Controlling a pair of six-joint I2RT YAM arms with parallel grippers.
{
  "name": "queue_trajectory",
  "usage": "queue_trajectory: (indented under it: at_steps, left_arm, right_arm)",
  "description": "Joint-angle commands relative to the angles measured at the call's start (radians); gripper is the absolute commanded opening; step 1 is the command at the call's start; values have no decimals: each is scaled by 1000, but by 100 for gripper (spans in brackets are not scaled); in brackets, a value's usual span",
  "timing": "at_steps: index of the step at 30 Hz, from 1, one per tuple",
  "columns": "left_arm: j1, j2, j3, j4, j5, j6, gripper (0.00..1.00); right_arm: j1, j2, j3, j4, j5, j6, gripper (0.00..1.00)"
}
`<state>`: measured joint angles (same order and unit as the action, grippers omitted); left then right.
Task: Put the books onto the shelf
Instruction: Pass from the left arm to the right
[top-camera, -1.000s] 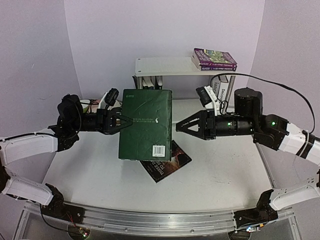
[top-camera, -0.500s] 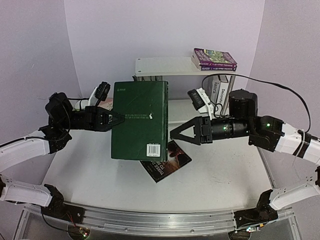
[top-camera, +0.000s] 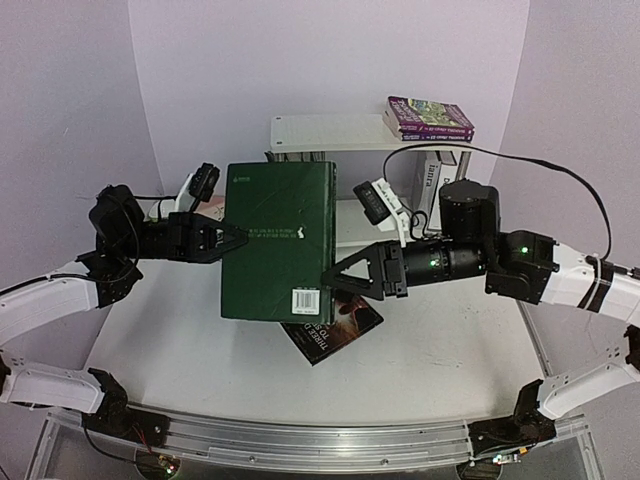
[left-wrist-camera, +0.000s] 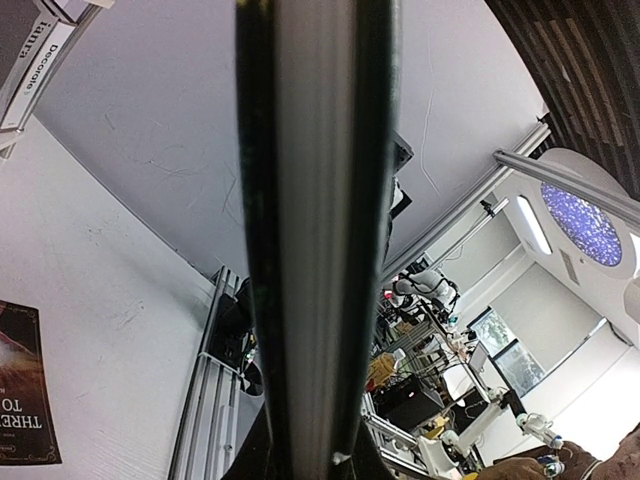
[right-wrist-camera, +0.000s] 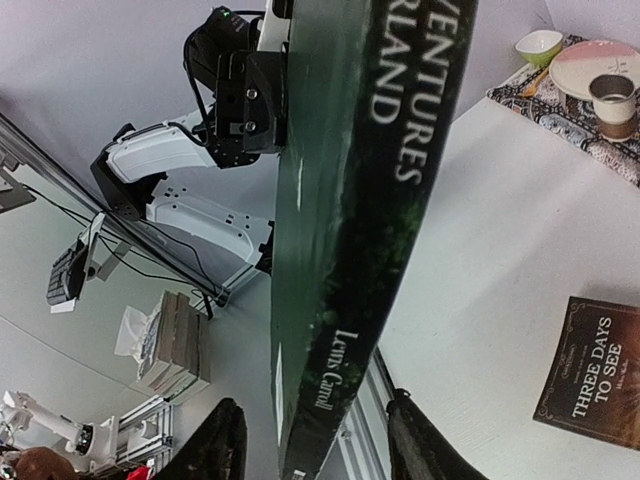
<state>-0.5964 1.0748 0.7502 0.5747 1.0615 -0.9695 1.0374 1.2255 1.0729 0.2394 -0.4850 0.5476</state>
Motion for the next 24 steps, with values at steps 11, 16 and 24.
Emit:
queue_trajectory:
  at_steps: [11,16,24]
  left_arm:
    - [1,-58,24,97,34,0,0]
    - [5,-36,26,81,73,47,47]
    - [38,-63,67,-514,-358,465,95]
  right_arm:
    - [7,47,78,68,29,8,22]
    - [8,17,28,60,169,-26,0]
    - [8,-85,-86,-65,501,-177,0]
